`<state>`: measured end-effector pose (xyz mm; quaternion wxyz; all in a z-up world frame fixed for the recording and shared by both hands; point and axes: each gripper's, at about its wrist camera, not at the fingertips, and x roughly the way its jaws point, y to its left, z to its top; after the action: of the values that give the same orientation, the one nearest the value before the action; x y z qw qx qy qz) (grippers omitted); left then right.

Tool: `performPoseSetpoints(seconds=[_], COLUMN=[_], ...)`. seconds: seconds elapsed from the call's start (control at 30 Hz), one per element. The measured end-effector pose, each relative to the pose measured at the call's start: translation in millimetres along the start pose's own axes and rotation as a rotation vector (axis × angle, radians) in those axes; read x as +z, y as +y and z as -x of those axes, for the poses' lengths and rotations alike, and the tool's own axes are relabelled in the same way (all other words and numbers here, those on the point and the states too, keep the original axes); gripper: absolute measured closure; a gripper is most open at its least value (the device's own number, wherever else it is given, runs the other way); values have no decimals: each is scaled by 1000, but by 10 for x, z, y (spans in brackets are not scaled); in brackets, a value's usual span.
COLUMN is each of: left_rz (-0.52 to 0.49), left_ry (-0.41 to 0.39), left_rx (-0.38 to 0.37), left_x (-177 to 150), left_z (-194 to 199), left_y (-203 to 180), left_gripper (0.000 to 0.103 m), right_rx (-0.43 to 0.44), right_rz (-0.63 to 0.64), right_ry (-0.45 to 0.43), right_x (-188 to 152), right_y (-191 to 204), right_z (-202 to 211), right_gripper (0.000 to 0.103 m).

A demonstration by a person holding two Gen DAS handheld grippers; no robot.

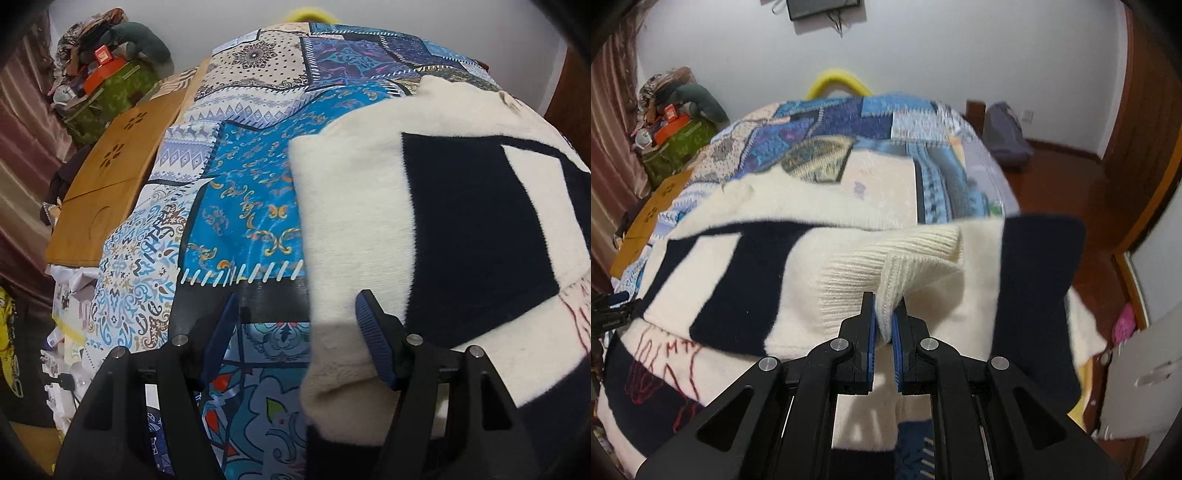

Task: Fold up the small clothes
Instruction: 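Carry the held sleeve across the sweater body with the right tool and release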

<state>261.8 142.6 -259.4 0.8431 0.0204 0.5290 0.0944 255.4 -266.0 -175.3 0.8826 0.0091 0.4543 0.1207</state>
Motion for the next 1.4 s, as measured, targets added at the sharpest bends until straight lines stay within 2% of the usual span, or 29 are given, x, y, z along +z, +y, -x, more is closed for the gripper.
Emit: performPoseSetpoints(seconds=[0.17, 0.23, 0.3, 0.6, 0.63, 0.73, 0.83, 0.97, 1.13, 1.23, 1.4], left_rz=[10, 18, 24, 45, 49, 51, 41, 6, -67, -106, -117], left_ry=[0, 2, 2, -2, -3, -14, -48, -115, -154, -143, -55], left_rx=[4, 2, 3, 23, 27, 29, 0, -52, -139, -161, -153], left_x=[-2, -3, -9, -28, -19, 22, 100, 259, 407, 444, 476], left_z=[-12, -21, -16, 63, 91, 197, 386, 680, 878, 817, 480], left_y=[37, 71, 94, 161, 174, 178, 114, -154, -673, -974, -1283], left_gripper=[34, 32, 32, 33, 33, 34, 34, 34, 34, 33, 34], right_rx=[21, 12, -5, -22, -28, -53, -94, -143, -174, -181, -148], right_rz=[-23, -16, -2, -14, -11, -19, -35, -80, -168, -218, -322], right_ry=[84, 90, 88, 12, 1, -39, -82, -117, -117, -89, -9], right_x=[-168, -199, -235, -279, -280, -289, -304, -324, -379, -410, -428], right_y=[-81, -82, -88, -231, -246, -335, -478, -701, -1106, -1330, -1664], right_z=[-118, -115, -69, 360, 407, 558, 695, 797, 769, 610, 191], right_gripper=[93, 90, 86, 84, 83, 69, 60, 45, 39, 38, 38])
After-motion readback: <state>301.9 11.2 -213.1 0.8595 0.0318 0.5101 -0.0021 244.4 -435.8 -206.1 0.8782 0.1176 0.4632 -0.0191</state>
